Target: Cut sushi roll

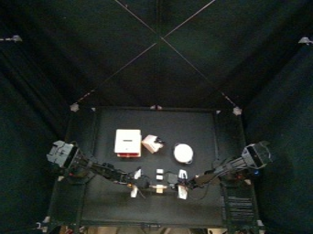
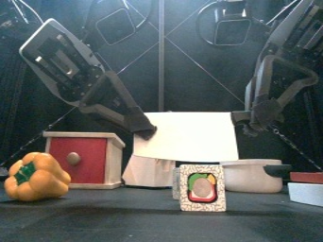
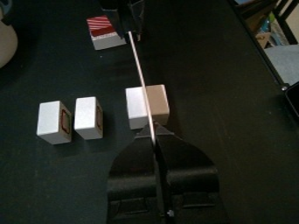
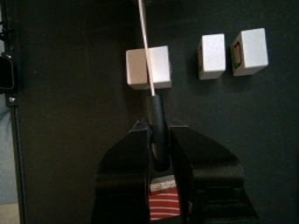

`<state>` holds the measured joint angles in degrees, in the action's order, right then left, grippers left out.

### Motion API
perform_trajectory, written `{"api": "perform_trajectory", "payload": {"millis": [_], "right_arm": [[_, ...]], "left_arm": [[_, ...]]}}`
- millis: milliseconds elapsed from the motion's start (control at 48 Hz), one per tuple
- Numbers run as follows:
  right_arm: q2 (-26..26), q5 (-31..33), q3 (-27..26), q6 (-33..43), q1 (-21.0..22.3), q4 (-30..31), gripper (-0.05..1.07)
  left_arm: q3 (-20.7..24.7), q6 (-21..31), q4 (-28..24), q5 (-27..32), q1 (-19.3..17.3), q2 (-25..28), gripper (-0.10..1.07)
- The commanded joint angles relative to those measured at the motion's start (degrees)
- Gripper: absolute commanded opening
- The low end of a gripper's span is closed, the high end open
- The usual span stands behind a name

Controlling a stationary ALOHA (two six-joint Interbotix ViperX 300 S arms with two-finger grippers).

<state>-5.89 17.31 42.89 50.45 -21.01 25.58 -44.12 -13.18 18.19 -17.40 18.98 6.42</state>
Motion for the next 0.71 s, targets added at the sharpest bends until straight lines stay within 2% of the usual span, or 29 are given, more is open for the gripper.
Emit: {"api": "perform_trajectory", "payload": {"millis": [0, 688], "right_arm": [[-0.7, 0.4, 0.1, 0.2, -0.3, -0.3, 0.34], [0.6, 0.4, -0.4, 0.2, -0.6, -1.0, 0.34]], "left_arm": [[-0.2, -0.1, 0.0, 0.5, 1.8, -0.1, 0.18], [-0.2, -0.1, 0.0, 0.8, 1.9, 0.5, 0.18]]}}
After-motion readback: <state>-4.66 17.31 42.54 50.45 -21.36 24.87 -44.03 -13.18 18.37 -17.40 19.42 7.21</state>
